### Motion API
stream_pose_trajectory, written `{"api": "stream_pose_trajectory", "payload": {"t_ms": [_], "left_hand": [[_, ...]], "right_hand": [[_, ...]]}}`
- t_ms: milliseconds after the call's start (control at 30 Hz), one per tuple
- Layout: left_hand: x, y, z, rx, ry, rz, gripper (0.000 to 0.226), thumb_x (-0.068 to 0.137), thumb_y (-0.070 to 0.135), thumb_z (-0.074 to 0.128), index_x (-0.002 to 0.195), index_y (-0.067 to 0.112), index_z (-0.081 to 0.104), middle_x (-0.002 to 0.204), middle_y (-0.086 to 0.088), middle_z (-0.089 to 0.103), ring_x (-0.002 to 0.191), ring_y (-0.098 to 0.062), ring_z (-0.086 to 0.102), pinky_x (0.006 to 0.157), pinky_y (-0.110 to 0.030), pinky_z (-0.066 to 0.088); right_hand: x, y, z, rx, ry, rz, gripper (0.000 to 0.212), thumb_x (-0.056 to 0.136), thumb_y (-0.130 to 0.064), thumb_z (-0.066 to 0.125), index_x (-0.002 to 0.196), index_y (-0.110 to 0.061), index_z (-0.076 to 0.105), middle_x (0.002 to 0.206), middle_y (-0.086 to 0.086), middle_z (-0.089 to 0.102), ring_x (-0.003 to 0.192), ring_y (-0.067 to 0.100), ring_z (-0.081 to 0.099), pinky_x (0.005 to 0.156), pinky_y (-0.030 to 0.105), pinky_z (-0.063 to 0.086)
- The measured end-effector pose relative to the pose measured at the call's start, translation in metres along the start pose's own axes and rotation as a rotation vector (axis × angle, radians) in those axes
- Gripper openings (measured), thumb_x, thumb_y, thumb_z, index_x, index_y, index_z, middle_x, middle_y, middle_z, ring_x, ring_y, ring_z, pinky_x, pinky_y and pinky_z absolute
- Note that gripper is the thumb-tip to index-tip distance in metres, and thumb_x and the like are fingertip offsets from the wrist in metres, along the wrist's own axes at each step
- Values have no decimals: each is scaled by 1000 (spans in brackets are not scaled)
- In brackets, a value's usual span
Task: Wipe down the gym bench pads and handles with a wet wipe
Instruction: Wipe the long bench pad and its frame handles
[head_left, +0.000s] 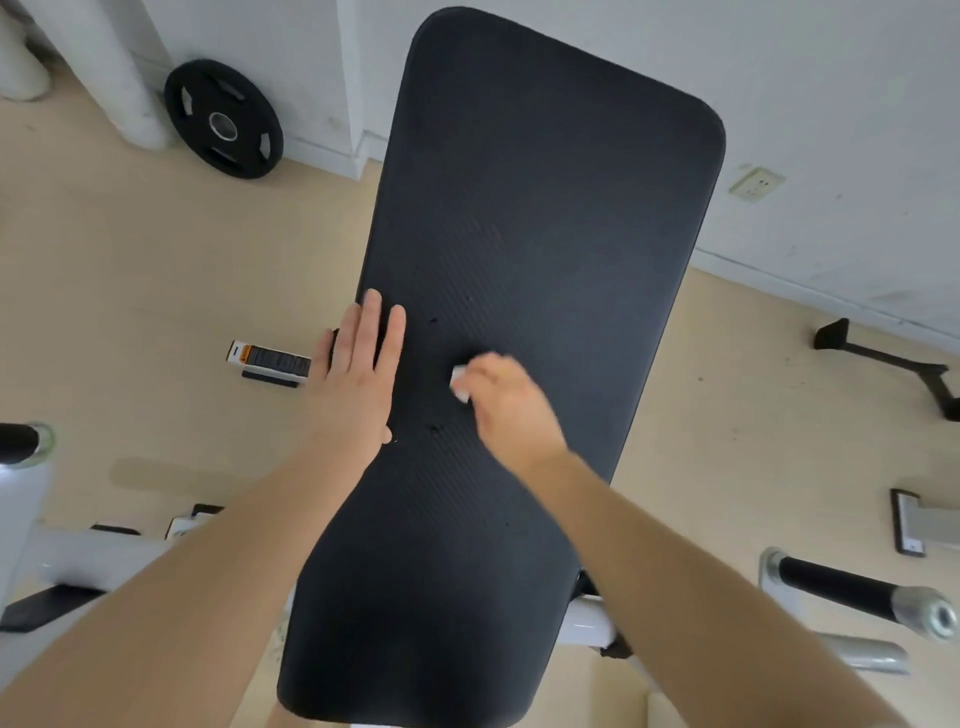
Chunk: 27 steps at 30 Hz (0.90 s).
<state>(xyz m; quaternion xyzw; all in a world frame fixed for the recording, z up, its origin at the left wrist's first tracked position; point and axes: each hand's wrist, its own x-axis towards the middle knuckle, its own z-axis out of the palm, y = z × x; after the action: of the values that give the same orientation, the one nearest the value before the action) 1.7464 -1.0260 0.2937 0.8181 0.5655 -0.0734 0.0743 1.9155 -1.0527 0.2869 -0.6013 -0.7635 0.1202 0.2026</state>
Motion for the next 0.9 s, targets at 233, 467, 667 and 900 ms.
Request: {"api": "stream_pose_trajectory", "payload": {"t_ms": [233, 467, 667, 900], "left_hand": [[2, 3, -1, 10, -46, -37, 133, 62, 36, 82, 142, -1, -18, 153, -21, -15, 143, -35, -6, 115, -41, 2], [0, -11, -5, -107, -115, 4, 132, 65, 41, 78, 142, 1, -21, 153, -15, -21, 145, -28, -5, 116, -35, 1], [0, -10, -3, -119, -38, 2, 135, 51, 36, 87, 145, -1, -2, 156, -18, 0, 143, -32, 16, 114, -40, 16], [4, -13, 2, -132, -49, -33, 145, 21, 37, 93, 142, -4, 25, 149, -23, 27, 132, -35, 40, 104, -42, 36]], "right_hand": [[107, 29, -54, 28, 283, 295, 25, 86, 3, 42, 90, -5, 65, 105, 6, 57, 99, 16, 56, 79, 19, 42], [25, -3, -4, -11, 16, 11, 16, 79, 5, 49, 76, 0, 63, 88, 17, 64, 76, 35, 60, 63, 42, 55], [91, 9, -38, -9, 216, 85, 23, 82, -5, 44, 72, -3, 64, 81, 16, 61, 70, 28, 56, 63, 33, 50], [99, 4, -16, -74, 193, 10, 25, 79, -9, 40, 70, -5, 63, 84, 10, 64, 73, 27, 59, 65, 28, 50]]}}
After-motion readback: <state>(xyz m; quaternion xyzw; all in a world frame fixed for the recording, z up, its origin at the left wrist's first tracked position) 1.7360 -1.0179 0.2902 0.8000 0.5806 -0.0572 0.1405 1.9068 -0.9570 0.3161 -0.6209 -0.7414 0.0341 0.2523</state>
